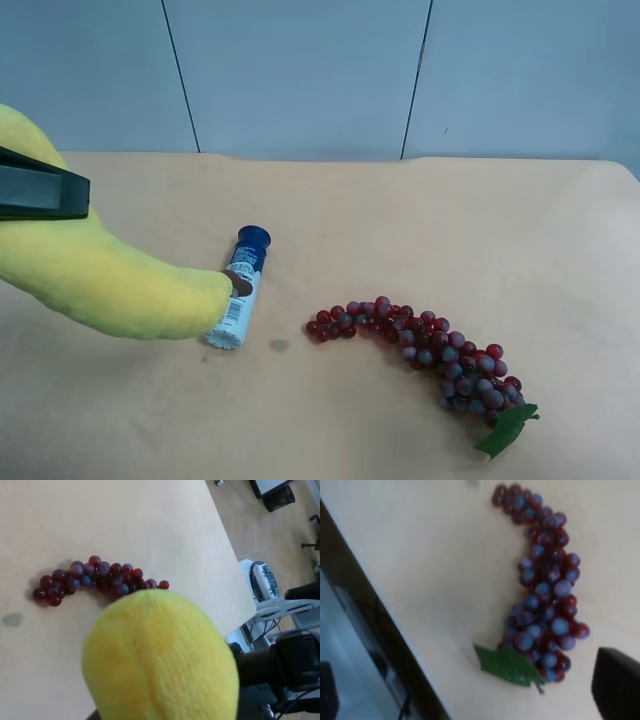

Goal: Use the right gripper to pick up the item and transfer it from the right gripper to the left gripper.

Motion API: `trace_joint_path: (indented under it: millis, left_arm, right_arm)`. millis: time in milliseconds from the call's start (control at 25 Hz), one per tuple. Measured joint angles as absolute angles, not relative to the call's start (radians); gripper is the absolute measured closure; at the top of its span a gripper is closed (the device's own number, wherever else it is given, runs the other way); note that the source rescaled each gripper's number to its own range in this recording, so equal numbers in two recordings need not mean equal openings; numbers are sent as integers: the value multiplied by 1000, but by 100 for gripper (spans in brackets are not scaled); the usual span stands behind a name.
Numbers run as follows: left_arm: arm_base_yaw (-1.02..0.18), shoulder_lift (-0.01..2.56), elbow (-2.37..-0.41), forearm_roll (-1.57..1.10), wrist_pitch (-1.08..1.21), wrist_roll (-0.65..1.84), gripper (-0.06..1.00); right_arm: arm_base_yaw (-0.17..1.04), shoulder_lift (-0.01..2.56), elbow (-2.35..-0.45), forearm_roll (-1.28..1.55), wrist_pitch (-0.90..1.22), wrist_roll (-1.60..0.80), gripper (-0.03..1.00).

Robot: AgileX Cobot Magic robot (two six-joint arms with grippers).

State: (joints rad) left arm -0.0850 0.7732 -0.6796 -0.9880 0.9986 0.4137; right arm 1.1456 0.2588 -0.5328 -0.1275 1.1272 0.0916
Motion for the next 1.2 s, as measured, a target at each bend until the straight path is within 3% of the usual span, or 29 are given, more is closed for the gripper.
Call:
trace_joint_path:
  millis: [720,880,1200]
  left_arm:
    - [-85,773,-680,-987,968,414,94]
    - [-85,773,-680,-987,966,414,94]
    - [-85,773,-680,-985,944,414,94]
  right_arm:
    - [1133,201,-508,-128,1076,92,-3]
    - [1032,137,-508,-128,1077,92,-3]
    - [711,-2,-508,-128,1077,92,-3]
